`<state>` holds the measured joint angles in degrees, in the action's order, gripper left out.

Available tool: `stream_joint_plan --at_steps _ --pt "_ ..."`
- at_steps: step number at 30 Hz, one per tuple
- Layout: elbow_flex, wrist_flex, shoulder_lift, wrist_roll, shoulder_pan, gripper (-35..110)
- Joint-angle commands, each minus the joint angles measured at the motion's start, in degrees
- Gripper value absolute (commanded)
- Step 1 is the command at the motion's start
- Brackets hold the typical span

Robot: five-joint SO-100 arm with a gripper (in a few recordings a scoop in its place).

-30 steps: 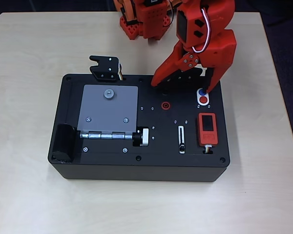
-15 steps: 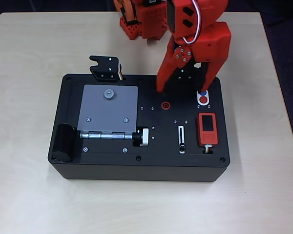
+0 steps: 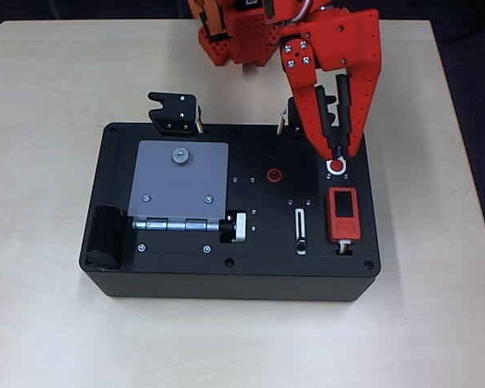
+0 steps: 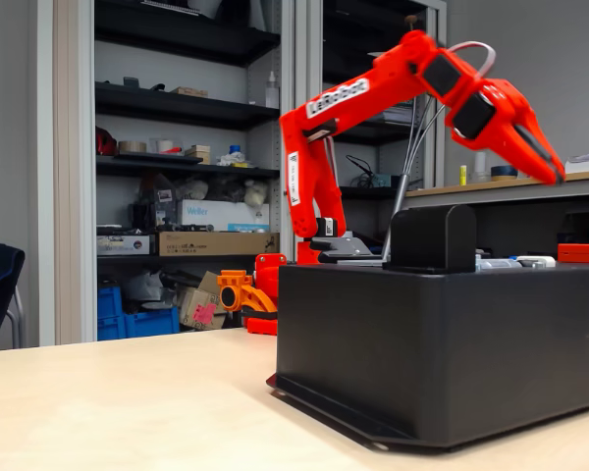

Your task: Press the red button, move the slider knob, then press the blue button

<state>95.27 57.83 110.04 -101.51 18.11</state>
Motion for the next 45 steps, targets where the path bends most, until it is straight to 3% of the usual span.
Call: stream_joint_plan --at_steps 1,7,25,38,43,45 --pt "9.8 -12.5 9.7 -4.9 1.1 0" --pt "23.3 -22.9 22.0 -6.4 1.5 0" --pt "59.0 -25.3 62.3 -10.5 -7.6 0" --pt "72.3 -32.5 79.4 -13.4 -14.0 0" --pt "77.0 -40.6 80.7 -16.3 -13.4 0" --pt "80.7 -50.1 80.7 -18.4 -13.3 0"
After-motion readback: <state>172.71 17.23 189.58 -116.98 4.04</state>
